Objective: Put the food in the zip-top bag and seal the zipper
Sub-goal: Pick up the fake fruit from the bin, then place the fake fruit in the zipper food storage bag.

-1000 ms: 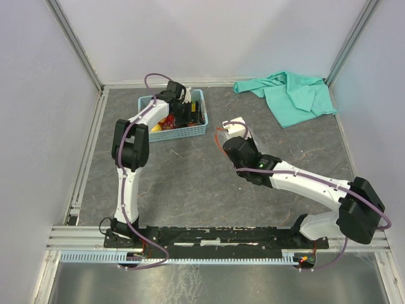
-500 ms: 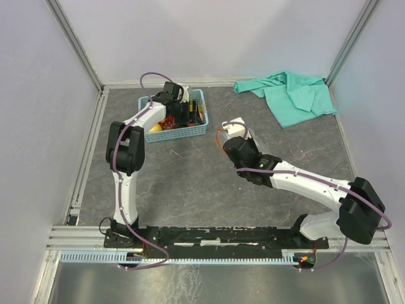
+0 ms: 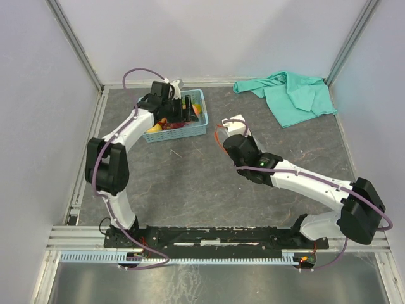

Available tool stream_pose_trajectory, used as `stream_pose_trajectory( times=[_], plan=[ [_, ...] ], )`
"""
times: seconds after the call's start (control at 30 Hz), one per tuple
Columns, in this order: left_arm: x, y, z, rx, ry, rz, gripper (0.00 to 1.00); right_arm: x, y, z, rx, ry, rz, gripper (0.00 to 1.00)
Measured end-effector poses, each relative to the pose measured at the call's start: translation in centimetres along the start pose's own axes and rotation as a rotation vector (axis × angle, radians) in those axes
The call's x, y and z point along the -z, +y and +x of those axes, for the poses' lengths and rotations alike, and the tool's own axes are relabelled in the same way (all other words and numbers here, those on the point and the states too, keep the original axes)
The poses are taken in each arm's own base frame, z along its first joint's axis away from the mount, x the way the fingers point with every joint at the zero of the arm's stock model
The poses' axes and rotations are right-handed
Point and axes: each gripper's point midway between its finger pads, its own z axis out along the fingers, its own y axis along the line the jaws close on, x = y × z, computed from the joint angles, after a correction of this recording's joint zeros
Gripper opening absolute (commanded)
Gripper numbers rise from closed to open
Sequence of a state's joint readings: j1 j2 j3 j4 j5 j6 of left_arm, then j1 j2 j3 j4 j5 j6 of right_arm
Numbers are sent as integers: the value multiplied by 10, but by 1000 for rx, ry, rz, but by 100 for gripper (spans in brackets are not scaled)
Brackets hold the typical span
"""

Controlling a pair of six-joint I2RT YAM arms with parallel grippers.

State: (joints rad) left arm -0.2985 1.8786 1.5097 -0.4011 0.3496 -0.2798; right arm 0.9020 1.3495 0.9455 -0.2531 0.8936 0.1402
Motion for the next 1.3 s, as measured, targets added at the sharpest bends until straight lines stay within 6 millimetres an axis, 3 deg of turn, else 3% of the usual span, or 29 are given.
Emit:
stream_pose_trajectory(
  times=[0.23, 0.4, 0.57, 0.7, 0.83, 1.3],
  plan=[
    [46, -28, 4, 22, -71, 49, 37, -1, 6, -11, -33, -14, -19, 2],
    [82, -73, 11, 16, -132, 137, 36, -5, 17, -6, -31, 2, -49, 2],
    [103, -118, 18, 19, -172, 233, 35, -8, 29, -2, -45, 16, -82, 1],
    [101, -143, 29, 23, -156, 285, 34, -8, 33, -3, -77, 12, -98, 2],
    [95, -153, 46, 41, -113, 301, 34, -9, 37, -7, -113, 4, -109, 2],
    [66, -146, 98, 45, 13, 212, 34, -4, 40, -26, -236, -48, -143, 2]
  ],
)
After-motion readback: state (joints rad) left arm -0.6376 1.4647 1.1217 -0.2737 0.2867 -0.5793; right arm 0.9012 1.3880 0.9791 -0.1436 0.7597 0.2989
